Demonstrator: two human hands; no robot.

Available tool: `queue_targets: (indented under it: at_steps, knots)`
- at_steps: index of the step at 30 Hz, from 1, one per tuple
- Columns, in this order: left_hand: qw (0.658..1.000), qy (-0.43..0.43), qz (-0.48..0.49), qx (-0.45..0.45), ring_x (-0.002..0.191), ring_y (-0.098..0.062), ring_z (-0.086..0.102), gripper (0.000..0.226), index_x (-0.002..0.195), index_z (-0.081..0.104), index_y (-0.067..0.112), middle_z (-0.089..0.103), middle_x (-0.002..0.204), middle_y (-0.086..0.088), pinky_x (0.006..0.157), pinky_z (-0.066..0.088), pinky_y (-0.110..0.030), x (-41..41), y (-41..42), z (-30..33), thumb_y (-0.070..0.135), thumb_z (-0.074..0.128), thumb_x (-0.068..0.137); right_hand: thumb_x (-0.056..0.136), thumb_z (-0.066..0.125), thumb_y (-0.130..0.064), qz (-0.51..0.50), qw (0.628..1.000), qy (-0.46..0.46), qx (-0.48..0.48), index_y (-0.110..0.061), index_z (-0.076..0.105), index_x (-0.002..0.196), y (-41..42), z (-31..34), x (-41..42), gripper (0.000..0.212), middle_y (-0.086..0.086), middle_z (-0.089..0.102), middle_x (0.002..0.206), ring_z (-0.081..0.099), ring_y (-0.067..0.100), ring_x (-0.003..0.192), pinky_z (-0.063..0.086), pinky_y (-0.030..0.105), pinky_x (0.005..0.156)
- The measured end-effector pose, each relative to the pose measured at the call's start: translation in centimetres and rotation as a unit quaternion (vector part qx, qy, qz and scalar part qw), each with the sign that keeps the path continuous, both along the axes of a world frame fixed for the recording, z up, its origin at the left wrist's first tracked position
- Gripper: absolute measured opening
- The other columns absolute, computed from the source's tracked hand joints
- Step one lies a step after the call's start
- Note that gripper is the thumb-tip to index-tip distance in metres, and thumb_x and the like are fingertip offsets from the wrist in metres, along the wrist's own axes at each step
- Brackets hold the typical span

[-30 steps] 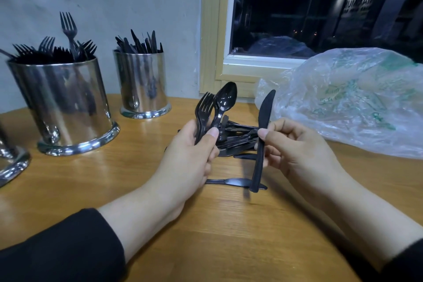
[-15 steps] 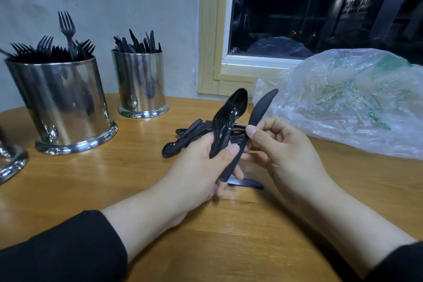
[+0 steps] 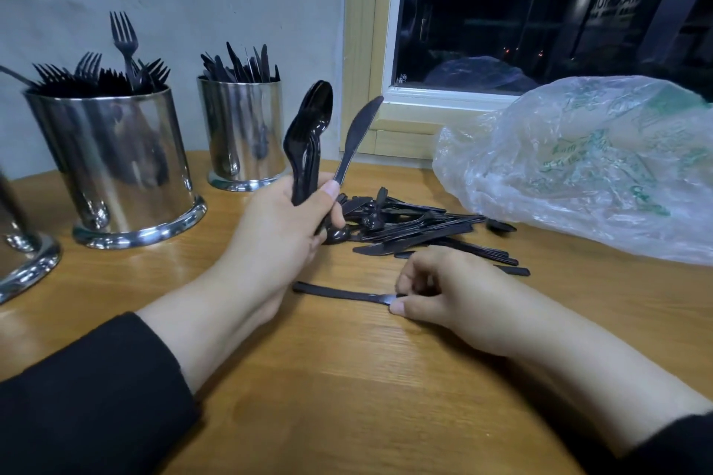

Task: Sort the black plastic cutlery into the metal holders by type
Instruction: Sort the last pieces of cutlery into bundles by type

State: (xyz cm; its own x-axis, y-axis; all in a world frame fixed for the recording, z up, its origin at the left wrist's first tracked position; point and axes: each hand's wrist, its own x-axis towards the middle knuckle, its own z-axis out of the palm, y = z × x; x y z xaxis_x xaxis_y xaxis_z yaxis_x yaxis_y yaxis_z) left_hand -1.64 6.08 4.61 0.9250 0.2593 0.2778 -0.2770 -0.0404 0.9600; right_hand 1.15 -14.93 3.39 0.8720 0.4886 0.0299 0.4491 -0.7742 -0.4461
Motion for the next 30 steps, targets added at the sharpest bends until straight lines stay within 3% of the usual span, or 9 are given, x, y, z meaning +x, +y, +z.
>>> queue_targets:
  at_steps: [7,10,13,15,19,21,23,25,30]
  knots:
    - [0.986,0.008,0.010,0.164,0.055,-0.008,0.051,0.016,0.096,0.063,0.023,0.059,0.062,0.006,0.053,0.038,-0.012,0.2,0.1,-0.4,0.028,0.052,0.106,0.085,0.075,-0.045,0.017,0.999,0.011,0.038,-0.036,0.058,0.083,-0.5,0.4,0.1,0.019,-0.016,0.067,0.087,0.059,0.004,0.074,0.052,0.029,0.074]
    - [0.970,0.012,0.022,0.240,0.057,-0.009,0.054,0.020,0.089,0.063,0.023,0.062,0.063,-0.002,0.062,0.042,-0.025,0.3,0.4,-0.4,0.028,0.053,0.105,0.087,0.077,-0.034,0.014,0.988,-0.009,0.156,-0.030,0.065,0.080,-0.7,0.9,0.3,0.014,-0.016,0.063,0.070,0.051,0.000,0.060,0.041,0.020,0.061]
    - [0.960,0.022,0.030,0.278,0.046,-0.001,0.045,0.026,0.082,0.063,0.019,0.066,0.065,-0.004,0.051,0.035,-0.015,0.3,0.5,-0.1,0.028,0.054,0.105,0.088,0.075,-0.027,0.000,0.966,-0.023,0.259,-0.025,0.070,0.078,-1.1,1.7,0.2,0.012,-0.011,0.058,0.058,0.047,0.005,0.053,0.036,0.015,0.054]
    - [0.959,0.036,0.017,0.281,0.048,0.000,0.049,0.029,0.076,0.062,0.020,0.067,0.063,0.000,0.051,0.036,-0.012,0.1,0.5,0.0,0.028,0.057,0.104,0.088,0.075,-0.028,-0.018,0.953,-0.040,0.301,-0.025,0.073,0.079,-1.3,2.0,0.3,0.009,-0.006,0.059,0.055,0.049,0.006,0.052,0.035,0.013,0.053]
    - [0.960,0.076,-0.050,0.264,0.056,-0.010,0.062,0.021,0.085,0.066,0.017,0.075,0.076,-0.003,0.062,0.046,-0.021,-0.3,0.1,-0.2,0.028,0.061,0.102,0.088,0.076,-0.018,-0.043,0.917,-0.062,0.392,-0.018,0.072,0.088,-1.6,2.7,0.4,0.004,-0.002,0.065,0.060,0.061,0.009,0.055,0.045,0.012,0.061]
    - [0.961,0.077,-0.079,0.252,0.051,-0.013,0.056,0.020,0.087,0.066,0.014,0.076,0.079,-0.001,0.061,0.047,-0.023,-0.6,-0.2,-0.2,0.027,0.061,0.102,0.087,0.077,-0.016,-0.066,0.899,-0.056,0.429,-0.015,0.071,0.093,-1.9,2.9,0.4,0.008,0.001,0.069,0.065,0.067,0.010,0.058,0.048,0.012,0.062]
    - [0.964,0.069,-0.101,0.234,0.051,-0.014,0.048,0.020,0.087,0.066,0.013,0.076,0.076,0.002,0.057,0.045,-0.023,-0.8,-0.6,-0.1,0.025,0.061,0.102,0.086,0.078,-0.018,-0.083,0.886,-0.052,0.453,-0.016,0.071,0.093,-2.1,2.8,0.6,0.011,0.007,0.074,0.073,0.071,0.014,0.062,0.055,0.023,0.069]
    - [0.966,0.072,-0.121,0.218,0.051,-0.014,0.043,0.020,0.086,0.067,0.013,0.072,0.067,0.006,0.051,0.038,-0.016,-1.1,-0.9,-0.1,0.024,0.061,0.102,0.085,0.078,-0.017,-0.094,0.889,-0.060,0.444,-0.018,0.069,0.091,-2.1,2.5,0.9,0.011,0.005,0.074,0.072,0.073,0.017,0.064,0.057,0.031,0.073]
    - [0.958,0.098,-0.134,0.235,0.051,-0.010,0.041,0.028,0.078,0.064,0.009,0.057,0.055,0.012,0.045,0.032,-0.013,-1.1,-1.2,-0.3,0.026,0.064,0.100,0.090,0.074,-0.020,-0.081,0.902,-0.095,0.414,-0.021,0.064,0.095,-2.2,2.2,1.9,0.011,-0.005,0.069,0.076,0.064,0.012,0.059,0.056,0.025,0.061]
